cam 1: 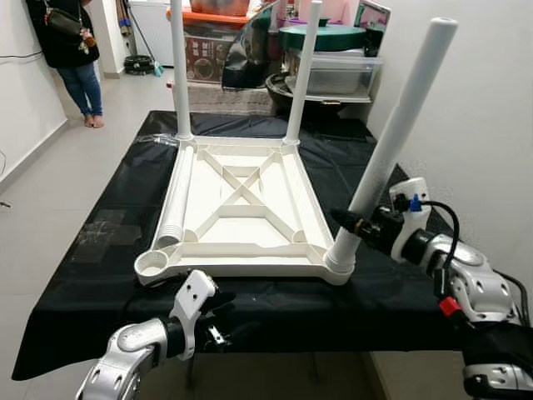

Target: Building children table

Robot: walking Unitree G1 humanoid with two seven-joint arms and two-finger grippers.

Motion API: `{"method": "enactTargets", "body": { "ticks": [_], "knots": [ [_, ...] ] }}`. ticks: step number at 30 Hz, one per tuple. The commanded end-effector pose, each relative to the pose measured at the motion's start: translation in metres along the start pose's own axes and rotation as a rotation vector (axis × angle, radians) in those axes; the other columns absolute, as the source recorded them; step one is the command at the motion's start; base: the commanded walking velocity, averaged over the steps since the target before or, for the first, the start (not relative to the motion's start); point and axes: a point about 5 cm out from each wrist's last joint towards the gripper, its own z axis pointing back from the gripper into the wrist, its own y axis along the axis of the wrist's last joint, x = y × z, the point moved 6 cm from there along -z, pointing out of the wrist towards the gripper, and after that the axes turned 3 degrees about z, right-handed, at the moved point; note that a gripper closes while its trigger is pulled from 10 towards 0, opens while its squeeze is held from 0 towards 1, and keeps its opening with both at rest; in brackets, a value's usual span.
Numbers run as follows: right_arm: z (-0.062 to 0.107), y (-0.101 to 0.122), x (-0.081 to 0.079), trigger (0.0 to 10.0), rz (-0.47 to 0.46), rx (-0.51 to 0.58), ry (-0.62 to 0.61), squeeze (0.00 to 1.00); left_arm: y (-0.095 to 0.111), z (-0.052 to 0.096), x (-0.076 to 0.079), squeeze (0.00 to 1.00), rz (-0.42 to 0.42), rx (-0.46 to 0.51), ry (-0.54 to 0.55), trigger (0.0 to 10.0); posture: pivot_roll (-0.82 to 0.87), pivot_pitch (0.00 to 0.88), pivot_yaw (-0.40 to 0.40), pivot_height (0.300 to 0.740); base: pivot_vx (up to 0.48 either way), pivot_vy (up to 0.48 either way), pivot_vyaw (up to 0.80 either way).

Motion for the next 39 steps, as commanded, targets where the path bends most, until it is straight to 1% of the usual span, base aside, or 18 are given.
{"method": "enactTargets", "body": {
  "ticks": [1, 2, 6, 8, 11, 12, 15, 16, 20, 21, 25, 28, 29, 33, 35, 36, 37, 39],
  "knots": [
    [0.004, -0.03, 0.024, 0.0, -0.027, -0.109, -0.184, 0.0, -0.003, 0.001, 0.003, 0.0, 0.0, -0.012, -0.01, 10.0, 0.06, 0.0, -0.095, 0.74, 0.0, 0.0, 0.0],
    [0.01, -0.046, 0.037, 0.0, -0.097, -0.132, -0.441, 0.0, -0.002, 0.001, 0.002, 0.0, -0.002, -0.013, -0.012, 10.0, 0.06, 0.0, -0.091, 0.74, 0.0, 0.0, 0.0],
    [0.017, -0.05, 0.035, 0.0, -0.145, -0.112, -0.572, 0.0, -0.002, 0.002, 0.001, 0.0, -0.004, -0.014, -0.012, 10.0, 0.06, 0.0, -0.09, 0.74, 0.0, 0.0, 0.0],
    [0.022, -0.051, 0.018, 0.0, -0.202, -0.101, -0.633, 0.0, -0.001, 0.002, 0.0, 0.0, -0.007, -0.016, -0.012, 10.0, 0.06, 0.0, -0.088, 0.74, 0.0, 0.0, 0.0],
    [0.014, -0.049, -0.021, 0.0, -0.225, -0.124, -0.525, 0.0, -0.001, 0.002, 0.0, 0.0, -0.011, -0.018, -0.012, 10.0, 0.07, 0.0, -0.088, 0.74, 0.0, 0.0, 0.0],
    [0.007, -0.038, -0.031, 10.0, -0.195, -0.091, -0.455, 0.0, -0.001, 0.002, 0.0, 0.0, -0.011, -0.018, -0.012, 10.0, 0.06, 0.0, -0.086, 0.74, 0.0, 0.0, 0.0],
    [0.001, -0.017, -0.037, 10.0, -0.155, -0.012, -0.372, 0.0, -0.001, 0.002, 0.0, 0.0, -0.011, -0.019, -0.012, 10.0, 0.06, 0.0, -0.087, 0.74, 0.0, 0.0, 0.0],
    [-0.001, -0.002, -0.035, 10.0, -0.122, 0.048, -0.329, 1.0, -0.001, 0.001, 0.0, 0.0, -0.011, -0.019, -0.013, 10.0, 0.06, 0.0, -0.089, 0.74, 0.0, 0.0, 0.0],
    [-0.006, 0.021, -0.021, 10.0, -0.076, 0.102, -0.265, 1.0, -0.001, 0.001, -0.001, 0.0, -0.011, -0.017, -0.013, 10.0, 0.06, 0.0, -0.092, 0.74, 0.0, 0.0, 0.0],
    [-0.008, 0.036, -0.022, 10.0, -0.078, 0.135, -0.123, 0.0, 0.0, 0.0, 0.0, 0.0, -0.011, -0.014, -0.013, 10.0, 0.05, 0.0, -0.092, 0.74, 0.0, 0.0, 0.0],
    [0.0, 0.042, -0.028, 10.0, -0.002, 0.149, 0.018, 0.0, -0.001, -0.001, 0.0, 0.0, -0.012, -0.012, -0.014, 10.0, 0.05, 0.0, -0.095, 0.74, 0.0, 0.0, 0.0],
    [0.008, 0.031, -0.041, 10.0, 0.073, 0.111, 0.177, 0.0, -0.001, -0.002, 0.001, 0.0, -0.01, -0.01, -0.014, 10.0, 0.04, 0.0, -0.095, 0.74, 0.0, 0.0, 0.0],
    [0.01, 0.024, -0.042, 0.0, 0.078, 0.089, 0.213, 0.0, -0.001, -0.002, 0.001, 0.0, -0.008, -0.008, -0.015, 10.0, 0.03, 0.0, -0.095, 0.74, 0.0, 0.0, 0.0],
    [0.008, 0.011, -0.036, 0.0, 0.094, 0.043, 0.193, 0.0, -0.001, -0.002, 0.002, 0.0, -0.007, -0.007, -0.018, 10.0, 0.03, 0.0, -0.096, 0.74, 0.0, 0.0, 0.0],
    [-0.001, 0.004, -0.018, 0.0, 0.096, -0.012, 0.013, 0.0, -0.001, -0.002, 0.002, 0.0, -0.007, -0.007, -0.016, 10.0, 0.03, 0.0, -0.096, 0.74, 0.0, 0.0, 0.0],
    [-0.005, 0.002, -0.002, 0.0, 0.071, -0.032, -0.168, 0.0, -0.002, -0.001, 0.002, 0.0, -0.007, -0.009, -0.016, 10.0, 0.03, 0.0, -0.097, 0.74, 0.0, 0.0, 0.0],
    [-0.005, 0.002, -0.002, 0.0, 0.071, -0.032, -0.168, 0.0, -0.002, -0.001, 0.002, 0.0, -0.007, -0.009, -0.016, 10.0, 0.03, 0.0, -0.097, 0.74, 0.0, 0.0, 0.0],
    [-0.002, -0.002, 0.015, 0.0, -0.01, -0.035, -0.409, 0.0, -0.003, -0.001, 0.002, 0.0, -0.006, -0.011, -0.015, 10.0, 0.03, 0.0, -0.097, 0.74, 0.0, 0.0, 0.0]
  ]
}}
